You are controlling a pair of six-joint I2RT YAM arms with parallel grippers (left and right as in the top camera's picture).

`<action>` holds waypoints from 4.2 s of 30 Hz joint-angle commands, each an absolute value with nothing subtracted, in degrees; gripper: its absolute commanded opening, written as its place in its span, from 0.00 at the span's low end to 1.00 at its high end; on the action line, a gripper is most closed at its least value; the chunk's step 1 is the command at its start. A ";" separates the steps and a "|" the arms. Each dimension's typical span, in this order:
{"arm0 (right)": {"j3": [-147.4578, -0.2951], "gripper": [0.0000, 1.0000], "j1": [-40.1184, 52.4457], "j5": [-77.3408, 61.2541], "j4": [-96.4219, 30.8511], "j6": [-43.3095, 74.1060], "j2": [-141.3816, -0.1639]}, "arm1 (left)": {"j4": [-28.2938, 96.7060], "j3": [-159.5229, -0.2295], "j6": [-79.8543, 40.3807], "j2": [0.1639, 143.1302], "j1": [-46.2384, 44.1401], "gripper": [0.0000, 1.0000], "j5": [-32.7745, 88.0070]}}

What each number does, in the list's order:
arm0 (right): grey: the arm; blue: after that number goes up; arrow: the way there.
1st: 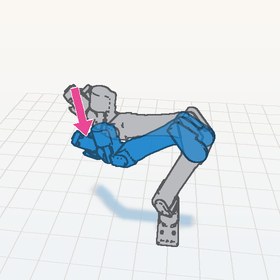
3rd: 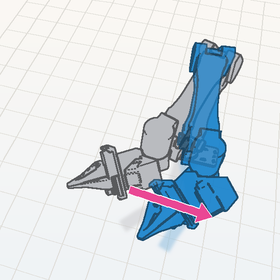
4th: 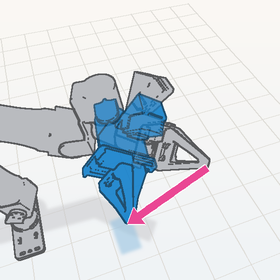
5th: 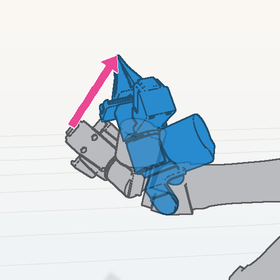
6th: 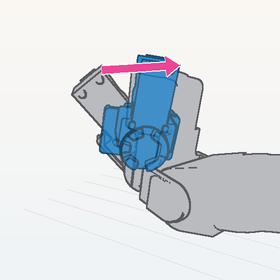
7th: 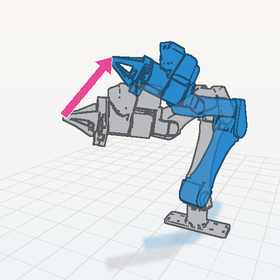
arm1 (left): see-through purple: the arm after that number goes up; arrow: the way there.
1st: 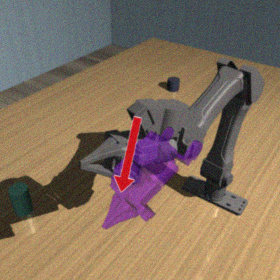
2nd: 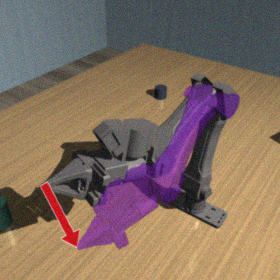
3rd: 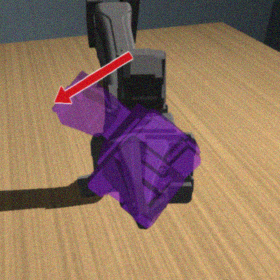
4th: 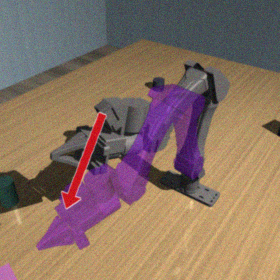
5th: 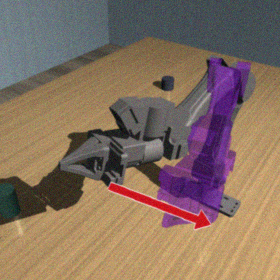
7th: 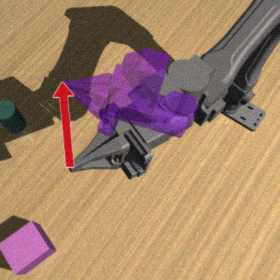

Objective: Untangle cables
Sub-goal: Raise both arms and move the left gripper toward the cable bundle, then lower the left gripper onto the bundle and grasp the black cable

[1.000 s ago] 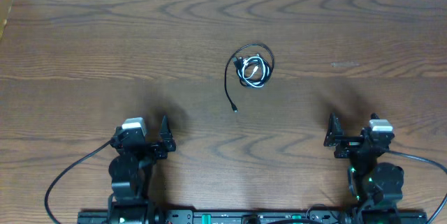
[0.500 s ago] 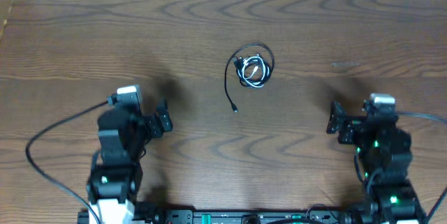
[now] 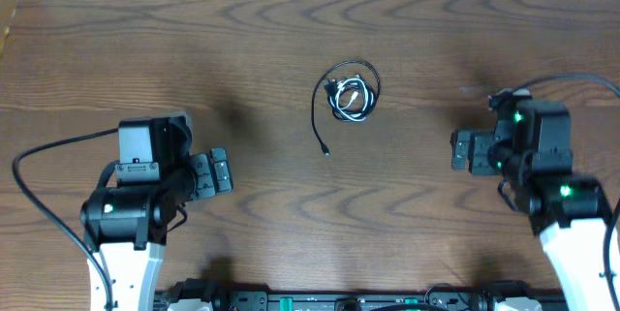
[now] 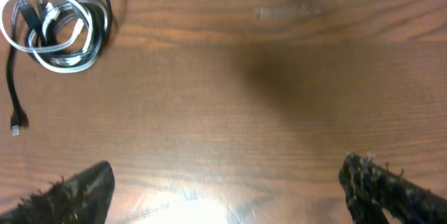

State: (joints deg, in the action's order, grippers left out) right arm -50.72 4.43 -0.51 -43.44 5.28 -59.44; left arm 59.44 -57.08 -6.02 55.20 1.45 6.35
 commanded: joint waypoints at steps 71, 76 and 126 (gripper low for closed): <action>-57.45 0.99 4.71 -7.64 -43.00 4.19 -63.66 | 21.76 -82.24 -12.78 113.75 -27.86 0.98 9.87; -57.45 0.99 4.71 -7.64 -43.00 4.21 -63.66 | 23.75 -81.54 -12.80 115.87 -28.42 0.85 9.87; -57.41 0.95 4.71 -13.89 -42.19 4.21 -67.88 | 17.21 -81.43 -12.58 116.51 -29.45 0.63 5.30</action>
